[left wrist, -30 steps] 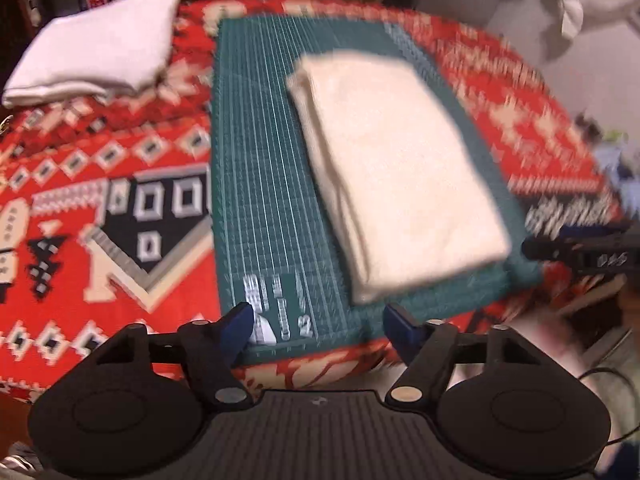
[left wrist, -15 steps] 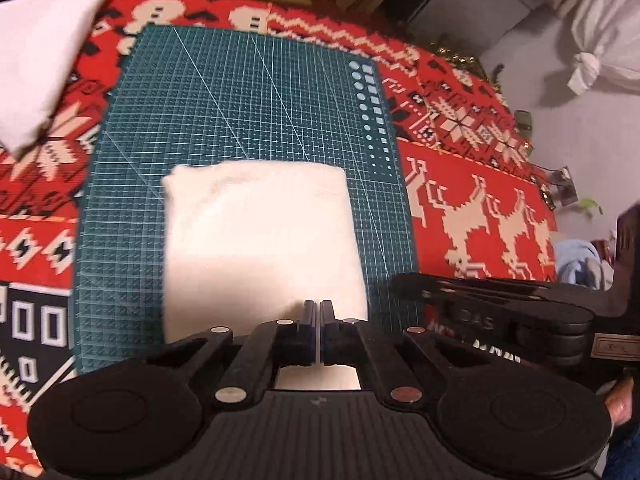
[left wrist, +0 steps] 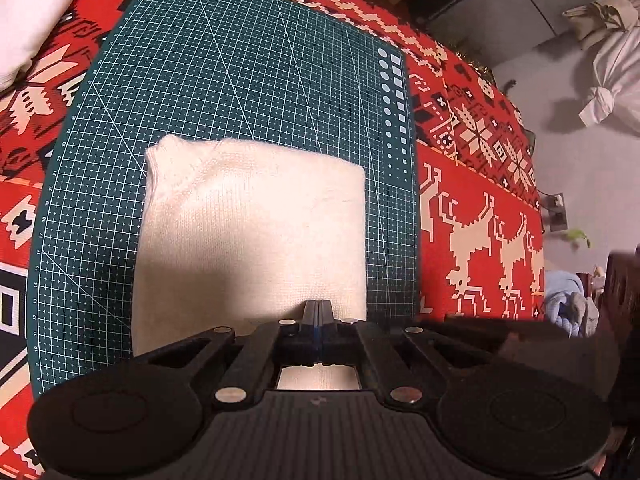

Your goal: Fold clothes

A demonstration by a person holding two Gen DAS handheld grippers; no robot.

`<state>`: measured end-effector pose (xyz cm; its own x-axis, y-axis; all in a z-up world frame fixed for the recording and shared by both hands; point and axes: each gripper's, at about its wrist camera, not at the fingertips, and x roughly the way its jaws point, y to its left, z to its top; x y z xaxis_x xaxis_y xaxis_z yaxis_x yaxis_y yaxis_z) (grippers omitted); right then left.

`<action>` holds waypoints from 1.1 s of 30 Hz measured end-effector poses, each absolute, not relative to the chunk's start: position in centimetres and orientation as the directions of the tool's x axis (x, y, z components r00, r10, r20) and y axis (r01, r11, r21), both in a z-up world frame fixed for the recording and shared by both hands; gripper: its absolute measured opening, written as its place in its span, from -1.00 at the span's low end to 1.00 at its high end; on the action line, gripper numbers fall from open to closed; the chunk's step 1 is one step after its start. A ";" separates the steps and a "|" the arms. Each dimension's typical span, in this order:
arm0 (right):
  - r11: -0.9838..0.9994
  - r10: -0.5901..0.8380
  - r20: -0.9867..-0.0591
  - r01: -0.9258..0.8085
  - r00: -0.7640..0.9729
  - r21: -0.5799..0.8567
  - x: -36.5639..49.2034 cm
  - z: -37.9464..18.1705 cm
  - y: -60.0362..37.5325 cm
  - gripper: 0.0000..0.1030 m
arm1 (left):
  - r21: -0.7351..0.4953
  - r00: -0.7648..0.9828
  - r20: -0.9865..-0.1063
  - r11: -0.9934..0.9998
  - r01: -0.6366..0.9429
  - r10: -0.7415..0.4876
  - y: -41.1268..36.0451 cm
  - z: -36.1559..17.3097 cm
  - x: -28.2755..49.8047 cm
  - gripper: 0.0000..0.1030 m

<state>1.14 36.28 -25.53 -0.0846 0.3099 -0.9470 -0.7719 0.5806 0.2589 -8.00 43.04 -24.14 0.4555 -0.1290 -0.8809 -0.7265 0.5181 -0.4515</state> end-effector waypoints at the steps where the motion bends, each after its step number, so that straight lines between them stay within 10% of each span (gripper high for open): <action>1: 0.585 0.306 -0.947 -0.767 -0.094 0.265 0.9 -25.7 35.9 -0.99 | -0.450 0.455 -0.881 0.518 -0.727 -0.127 43.0 -24.2 -8.0 -0.99; 33: 0.674 0.422 -0.901 -0.630 -0.099 0.385 -2.4 -23.3 25.0 -0.99 | -0.476 0.456 -0.872 0.535 -0.699 -0.180 37.4 -24.6 -13.2 -0.97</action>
